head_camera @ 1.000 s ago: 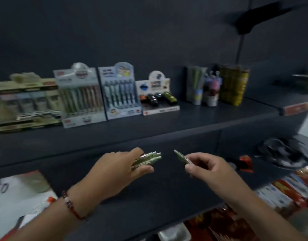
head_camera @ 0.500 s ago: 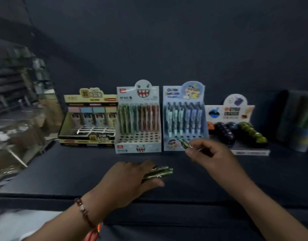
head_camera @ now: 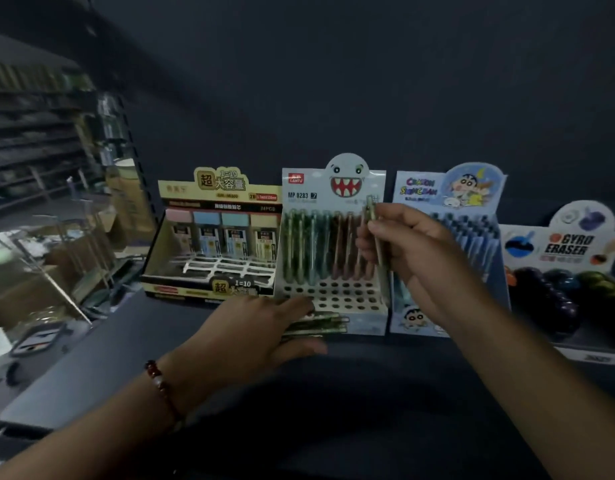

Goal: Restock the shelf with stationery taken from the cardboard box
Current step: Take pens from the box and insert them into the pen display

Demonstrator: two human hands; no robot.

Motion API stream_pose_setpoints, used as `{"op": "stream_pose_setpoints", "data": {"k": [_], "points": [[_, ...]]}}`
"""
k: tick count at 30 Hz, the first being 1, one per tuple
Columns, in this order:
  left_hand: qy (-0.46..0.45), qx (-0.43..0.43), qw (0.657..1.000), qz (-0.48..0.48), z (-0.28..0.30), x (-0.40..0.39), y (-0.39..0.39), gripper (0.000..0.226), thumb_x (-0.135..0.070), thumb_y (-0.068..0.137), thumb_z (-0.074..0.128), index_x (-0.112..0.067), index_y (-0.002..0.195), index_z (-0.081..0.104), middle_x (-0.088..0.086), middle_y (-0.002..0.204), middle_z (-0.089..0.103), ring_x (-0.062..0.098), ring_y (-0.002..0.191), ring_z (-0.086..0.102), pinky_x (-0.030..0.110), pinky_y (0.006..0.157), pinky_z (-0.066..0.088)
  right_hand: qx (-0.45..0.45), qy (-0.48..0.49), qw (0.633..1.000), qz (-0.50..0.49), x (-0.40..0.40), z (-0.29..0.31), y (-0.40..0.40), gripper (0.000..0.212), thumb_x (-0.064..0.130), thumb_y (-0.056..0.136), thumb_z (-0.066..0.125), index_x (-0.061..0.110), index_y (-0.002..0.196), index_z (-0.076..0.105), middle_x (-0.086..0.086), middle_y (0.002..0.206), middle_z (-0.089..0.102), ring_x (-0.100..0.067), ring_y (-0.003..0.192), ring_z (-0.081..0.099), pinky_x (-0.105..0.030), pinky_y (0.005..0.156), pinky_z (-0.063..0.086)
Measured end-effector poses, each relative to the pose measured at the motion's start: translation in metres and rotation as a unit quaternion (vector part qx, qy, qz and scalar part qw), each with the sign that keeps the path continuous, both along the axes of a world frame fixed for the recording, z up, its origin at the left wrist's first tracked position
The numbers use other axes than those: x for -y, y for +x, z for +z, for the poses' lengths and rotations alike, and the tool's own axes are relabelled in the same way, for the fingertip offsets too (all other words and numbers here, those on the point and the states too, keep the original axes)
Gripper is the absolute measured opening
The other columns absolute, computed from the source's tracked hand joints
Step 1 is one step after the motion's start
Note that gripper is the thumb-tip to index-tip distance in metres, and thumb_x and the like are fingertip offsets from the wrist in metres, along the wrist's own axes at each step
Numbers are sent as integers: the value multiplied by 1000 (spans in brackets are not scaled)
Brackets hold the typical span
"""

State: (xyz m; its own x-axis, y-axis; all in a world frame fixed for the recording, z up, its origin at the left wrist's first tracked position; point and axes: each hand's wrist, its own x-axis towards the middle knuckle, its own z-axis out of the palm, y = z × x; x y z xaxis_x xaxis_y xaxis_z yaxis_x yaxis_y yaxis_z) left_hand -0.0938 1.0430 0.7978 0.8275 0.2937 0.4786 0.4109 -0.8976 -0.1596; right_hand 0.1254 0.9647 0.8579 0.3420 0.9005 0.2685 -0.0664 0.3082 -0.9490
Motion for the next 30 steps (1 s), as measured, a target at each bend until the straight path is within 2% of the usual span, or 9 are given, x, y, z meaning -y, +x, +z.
{"op": "stream_pose_setpoints", "data": {"k": [4, 8, 11, 16, 19, 21, 24, 28, 30], "points": [[27, -7, 999, -33, -2, -28, -9, 66, -75, 92, 26, -24, 111, 64, -7, 70, 69, 10, 48, 61, 20, 41, 45, -22, 6, 999, -35, -25, 5, -15, 17, 7, 94, 59, 13, 108, 67, -8, 93, 75, -18, 87, 70, -30, 77, 56], [-47, 38, 997, -54, -8, -34, -21, 70, -80, 89, 23, -26, 118, 58, -5, 75, 70, 12, 56, 63, 27, 50, 51, -31, 20, 996, -77, -41, 3, -29, 14, 10, 92, 62, 15, 103, 68, -7, 94, 75, -18, 90, 70, -31, 78, 53], [-73, 29, 996, -51, -7, -34, -28, 73, -83, 87, 17, -30, 124, 51, -3, 78, 69, 14, 62, 64, 33, 56, 52, -36, 30, 994, -96, -50, 5, -40, 13, 9, 92, 63, 17, 100, 67, -5, 93, 76, -16, 90, 72, -29, 74, 54], [-76, -8, 995, -62, -11, -41, -37, 71, -82, 87, 20, -29, 123, 50, -3, 84, 68, 14, 66, 63, 32, 58, 51, 83, 74, 980, -162, -64, -1, -60, 13, 13, 90, 67, 17, 103, 66, -7, 99, 71, -18, 94, 71, -35, 82, 60], [-165, 4, 985, -56, -11, -40, -43, 60, -79, 87, 26, -32, 117, 47, -6, 80, 64, 8, 65, 58, 22, 56, 42, 166, 87, 960, -209, -66, -21, -66, 17, 20, 89, 69, 22, 106, 64, -1, 94, 68, -13, 92, 68, -36, 85, 58], [-210, 22, 976, -53, -9, -37, -44, 53, -79, 84, 28, -35, 108, 48, -8, 74, 60, 5, 62, 56, 14, 51, 37, 167, 93, 957, -218, -65, -31, -65, 16, 22, 89, 70, 25, 104, 64, 2, 92, 67, -14, 91, 67, -40, 85, 58], [-238, 26, 969, -63, -8, -34, -41, 42, -77, 84, 31, -40, 97, 43, -8, 73, 59, 5, 62, 57, 15, 51, 36, 164, 94, 956, -224, -64, -38, -62, 16, 28, 88, 70, 32, 102, 63, 3, 93, 69, -18, 92, 69, -41, 78, 56], [-240, 22, 968, -67, -10, -34, -41, 52, -79, 85, 31, -35, 106, 49, -10, 73, 56, 4, 62, 53, 16, 52, 32, 180, 83, 960, -199, -66, -46, -64, 18, 25, 88, 71, 30, 104, 63, 0, 96, 70, -18, 95, 69, -45, 87, 57], [-241, 19, 967, -79, -12, -37, -41, 39, -79, 86, 29, -43, 97, 39, -9, 69, 54, 8, 62, 54, 16, 50, 31, 203, 88, 956, -192, -68, -50, -66, 19, 22, 89, 71, 31, 104, 63, 3, 94, 70, -13, 95, 69, -34, 88, 56]]}}
